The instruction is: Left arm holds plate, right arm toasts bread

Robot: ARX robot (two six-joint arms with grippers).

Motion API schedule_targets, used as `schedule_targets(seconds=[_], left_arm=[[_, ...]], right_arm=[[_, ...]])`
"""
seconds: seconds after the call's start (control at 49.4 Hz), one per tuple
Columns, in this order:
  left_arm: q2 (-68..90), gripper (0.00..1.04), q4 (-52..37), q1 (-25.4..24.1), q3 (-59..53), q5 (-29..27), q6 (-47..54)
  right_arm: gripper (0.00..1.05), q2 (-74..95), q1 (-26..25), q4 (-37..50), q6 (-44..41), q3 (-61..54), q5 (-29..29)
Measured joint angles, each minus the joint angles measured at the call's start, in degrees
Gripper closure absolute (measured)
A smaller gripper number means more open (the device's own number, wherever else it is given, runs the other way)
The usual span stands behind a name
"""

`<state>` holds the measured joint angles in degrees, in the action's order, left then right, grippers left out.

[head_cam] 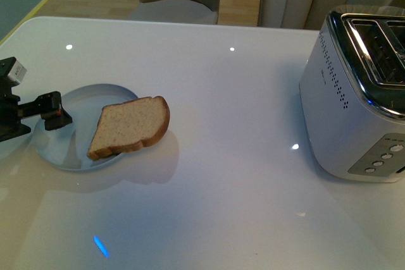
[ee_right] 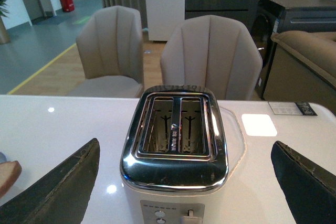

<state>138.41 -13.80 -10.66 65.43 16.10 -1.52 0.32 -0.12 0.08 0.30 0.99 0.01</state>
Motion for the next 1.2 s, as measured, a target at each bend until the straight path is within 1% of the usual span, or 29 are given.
schedule_targets(seconds=[0.081, 0.101, 0.243, 0.304, 0.425, 0.446, 0.506, 0.567, 0.79, 0.932, 1.074, 1.195], left_arm=[[0.0, 0.08, 0.2, 0.3, 0.0, 0.0, 0.3], [0.0, 0.11, 0.3, 0.5, 0.0, 0.0, 0.5], [0.0, 0.39, 2.5, 1.1, 0.0, 0.4, 2.3], [0.0, 0.54, 3.5, 1.3, 0.0, 0.4, 3.3], [0.0, 0.77, 4.6, 1.4, 0.0, 0.6, 3.5], [0.0, 0.82, 4.9, 1.3, 0.0, 0.8, 3.5], [0.0, 0.94, 5.2, 1.2, 0.1, 1.8, 2.8], [0.0, 1.02, 5.2, 0.8, 0.2, 3.6, 0.7], [-1.0, 1.02, 5.1, -0.4, -1.2, 7.1, -5.2], [-3.3, 1.02, 4.8, -1.0, -3.1, 8.6, -6.9], [-8.1, 1.02, 4.6, -2.6, -6.2, 9.7, -7.9], [-13.5, 1.02, 6.8, -4.6, -8.4, 11.2, -9.4]], right_arm=[[0.09, 0.0, 0.0, 0.0, 0.0, 0.0, 0.0], [0.09, 0.0, 0.0, 0.0, 0.0, 0.0, 0.0], [0.09, 0.0, 0.0, 0.0, 0.0, 0.0, 0.0], [0.09, 0.0, 0.0, 0.0, 0.0, 0.0, 0.0], [0.09, 0.0, 0.0, 0.0, 0.0, 0.0, 0.0], [0.09, 0.0, 0.0, 0.0, 0.0, 0.0, 0.0], [0.09, 0.0, 0.0, 0.0, 0.0, 0.0, 0.0], [0.09, 0.0, 0.0, 0.0, 0.0, 0.0, 0.0], [0.09, 0.0, 0.0, 0.0, 0.0, 0.0, 0.0], [0.09, 0.0, 0.0, 0.0, 0.0, 0.0, 0.0], [0.09, 0.0, 0.0, 0.0, 0.0, 0.0, 0.0], [0.09, 0.0, 0.0, 0.0, 0.0, 0.0, 0.0]])
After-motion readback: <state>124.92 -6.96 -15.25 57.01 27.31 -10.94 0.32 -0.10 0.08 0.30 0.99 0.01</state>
